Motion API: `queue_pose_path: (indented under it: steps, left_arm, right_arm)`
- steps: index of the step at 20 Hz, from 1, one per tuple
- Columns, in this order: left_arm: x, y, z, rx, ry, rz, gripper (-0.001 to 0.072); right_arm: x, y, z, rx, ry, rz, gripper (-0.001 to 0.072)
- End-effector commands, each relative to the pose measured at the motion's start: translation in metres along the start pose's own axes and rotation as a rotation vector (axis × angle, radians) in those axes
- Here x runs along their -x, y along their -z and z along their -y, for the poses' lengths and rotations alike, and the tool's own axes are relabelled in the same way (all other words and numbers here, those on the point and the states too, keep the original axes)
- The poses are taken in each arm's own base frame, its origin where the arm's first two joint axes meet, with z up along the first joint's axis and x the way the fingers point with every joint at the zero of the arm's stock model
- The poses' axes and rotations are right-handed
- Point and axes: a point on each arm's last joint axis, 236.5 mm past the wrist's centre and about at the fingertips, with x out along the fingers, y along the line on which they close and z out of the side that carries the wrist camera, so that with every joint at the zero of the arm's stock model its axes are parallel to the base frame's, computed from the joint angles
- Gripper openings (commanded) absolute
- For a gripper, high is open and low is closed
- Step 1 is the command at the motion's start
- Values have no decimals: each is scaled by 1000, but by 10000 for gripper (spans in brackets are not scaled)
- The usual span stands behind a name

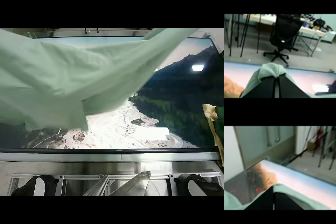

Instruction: Fold the shirts.

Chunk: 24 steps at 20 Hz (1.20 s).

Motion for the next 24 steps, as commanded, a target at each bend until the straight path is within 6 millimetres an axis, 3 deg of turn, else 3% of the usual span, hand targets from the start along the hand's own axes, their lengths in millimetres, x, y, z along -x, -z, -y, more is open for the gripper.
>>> queue_pose_path:
  steps: [1, 3, 4, 6, 8, 11, 13, 15, 17, 18, 19, 20, 21, 22, 23, 24]
  left_arm:
    - [14, -46, 22, -144, -9, 56, 30]
    - [5, -45, 1, -120, -64, 7, 30]
    - [-10, -26, -5, -68, -26, -79, 30]
    - [-49, 31, -16, 66, 94, -289, 30]
    - [-94, 106, -50, 188, 111, -521, 30]
    - [-135, 221, -110, 361, 63, -819, 30]
    - [-151, 303, -143, 472, 53, -992, 30]
    - [-170, 376, -178, 526, 30, -1070, 27]
    - [-191, 423, -214, 575, -25, -1074, 30]
    - [-201, 430, -228, 582, -25, -1060, 160]
    - [-208, 429, -247, 595, -37, -1046, 413]
    - [-211, 420, -261, 602, -33, -1036, 592]
    - [-209, 405, -276, 601, -29, -1027, 716]
    - [-202, 391, -289, 603, -24, -1028, 700]
    - [-188, 379, -299, 620, -22, -1044, 695]
    - [-167, 374, -304, 637, -19, -1088, 513]
  right_arm:
    - [76, -55, -19, 266, 282, 177, 21]
    - [92, -62, 2, 295, 413, 191, 21]
    - [81, -52, 18, 270, 417, 148, 21]
    - [31, -1, 57, 129, 339, -11, 21]
    - [-23, 85, 117, -89, 299, -219, 21]
    - [-83, 242, 188, -360, 271, -510, 21]
    - [-116, 334, 214, -476, 257, -630, 21]
    - [-148, 410, 233, -581, 270, -679, 22]
    - [-175, 455, 244, -698, 278, -645, 47]
    - [-183, 466, 246, -759, 263, -621, 290]
    - [-185, 468, 246, -783, 245, -613, 514]
    - [-180, 464, 246, -790, 232, -621, 519]
    - [-173, 456, 245, -795, 211, -630, 519]
    - [-162, 447, 242, -803, 185, -642, 519]
    - [-147, 439, 237, -811, 150, -672, 472]
    - [-129, 437, 229, -813, 115, -727, 383]
